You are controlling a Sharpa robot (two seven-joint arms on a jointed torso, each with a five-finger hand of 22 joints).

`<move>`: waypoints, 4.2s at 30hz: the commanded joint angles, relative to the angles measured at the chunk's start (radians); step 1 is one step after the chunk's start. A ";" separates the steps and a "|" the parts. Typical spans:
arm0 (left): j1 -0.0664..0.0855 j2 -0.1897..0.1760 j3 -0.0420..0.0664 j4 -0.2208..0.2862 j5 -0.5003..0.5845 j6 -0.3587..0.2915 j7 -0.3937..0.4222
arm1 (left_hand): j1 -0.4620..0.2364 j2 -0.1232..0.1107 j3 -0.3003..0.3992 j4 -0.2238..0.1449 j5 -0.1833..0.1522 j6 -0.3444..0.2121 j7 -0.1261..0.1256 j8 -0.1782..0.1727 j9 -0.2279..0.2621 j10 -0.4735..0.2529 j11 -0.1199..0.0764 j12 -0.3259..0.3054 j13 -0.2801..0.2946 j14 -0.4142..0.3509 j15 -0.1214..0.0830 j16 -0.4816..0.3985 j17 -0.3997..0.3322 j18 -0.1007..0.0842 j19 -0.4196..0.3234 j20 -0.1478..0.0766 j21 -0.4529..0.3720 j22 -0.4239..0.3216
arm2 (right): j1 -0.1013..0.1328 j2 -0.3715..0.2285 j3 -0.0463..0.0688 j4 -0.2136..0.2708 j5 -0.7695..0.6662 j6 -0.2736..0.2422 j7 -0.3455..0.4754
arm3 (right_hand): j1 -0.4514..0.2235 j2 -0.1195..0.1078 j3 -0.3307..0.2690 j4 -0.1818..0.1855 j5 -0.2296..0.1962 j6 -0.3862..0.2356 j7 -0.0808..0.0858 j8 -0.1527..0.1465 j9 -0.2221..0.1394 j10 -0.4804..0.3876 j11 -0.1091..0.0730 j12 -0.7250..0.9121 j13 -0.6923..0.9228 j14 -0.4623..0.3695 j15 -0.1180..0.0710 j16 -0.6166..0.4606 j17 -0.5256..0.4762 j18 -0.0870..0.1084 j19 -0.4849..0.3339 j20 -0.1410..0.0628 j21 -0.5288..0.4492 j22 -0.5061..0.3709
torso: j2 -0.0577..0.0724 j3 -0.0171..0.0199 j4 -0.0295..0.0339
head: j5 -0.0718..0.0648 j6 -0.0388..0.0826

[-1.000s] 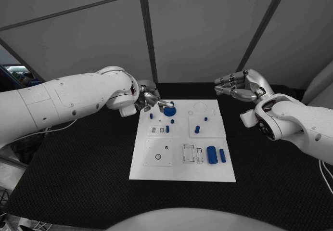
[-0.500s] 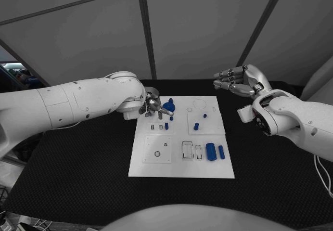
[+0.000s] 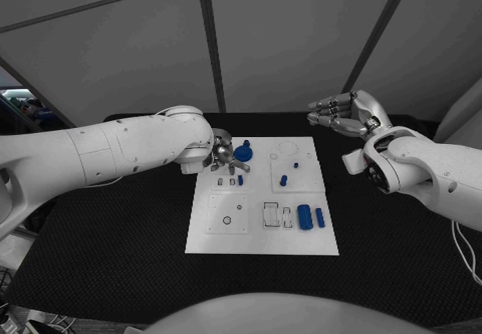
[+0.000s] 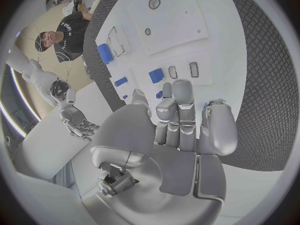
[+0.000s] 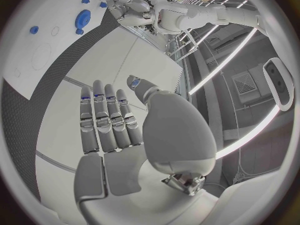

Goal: Assemble the parts on the task board

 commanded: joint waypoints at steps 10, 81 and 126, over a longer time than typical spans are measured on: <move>-0.008 0.020 0.000 -0.021 -0.016 0.033 0.005 | 0.012 0.001 0.016 0.001 -0.001 -0.013 0.001 0.013 0.015 -0.013 -0.001 -0.014 -0.011 -0.003 -0.004 -0.006 0.003 0.010 -0.010 0.000 -0.007 -0.003 | 0.002 0.004 0.001 0.004 0.005 -0.007 -0.009 | -0.012 0.000 -0.010 0.000 0.011 -0.015 0.003 -0.006 -0.001 -0.015 0.001 0.007 -0.001 -0.015 0.001 -0.002 -0.005 0.006 -0.003 0.006 -0.012 0.001 | 0.000 0.0005 0.0013 | -0.002 -0.007; -0.025 0.047 0.000 -0.051 0.012 0.065 0.023 | 0.100 0.017 0.190 -0.058 -0.001 -0.067 -0.004 0.072 0.136 -0.012 -0.005 -0.021 -0.022 0.000 -0.006 -0.014 0.015 0.008 -0.012 0.001 0.002 0.017 | 0.002 0.024 0.001 -0.010 0.002 0.015 -0.041 | -0.015 0.005 -0.019 0.003 0.015 -0.026 0.007 -0.004 -0.001 -0.027 0.005 0.013 -0.001 -0.033 0.006 -0.001 -0.015 0.005 -0.010 0.012 -0.031 0.001 | 0.001 0.0000 0.0019 | 0.001 -0.029; -0.026 -0.088 0.000 0.097 0.064 -0.228 0.075 | -0.053 -0.200 1.010 -0.355 0.255 -0.092 -0.019 0.157 0.356 0.021 -0.022 -0.091 -0.102 0.008 -0.018 -0.026 0.034 0.004 -0.002 -0.010 0.016 0.057 | 0.002 0.026 0.001 -0.028 -0.001 0.029 -0.051 | -0.017 0.007 -0.026 0.004 0.018 -0.033 0.010 -0.004 0.000 -0.036 0.008 0.017 -0.001 -0.043 0.009 0.000 -0.020 0.006 -0.014 0.015 -0.043 0.001 | 0.001 0.0007 0.0027 | 0.013 -0.035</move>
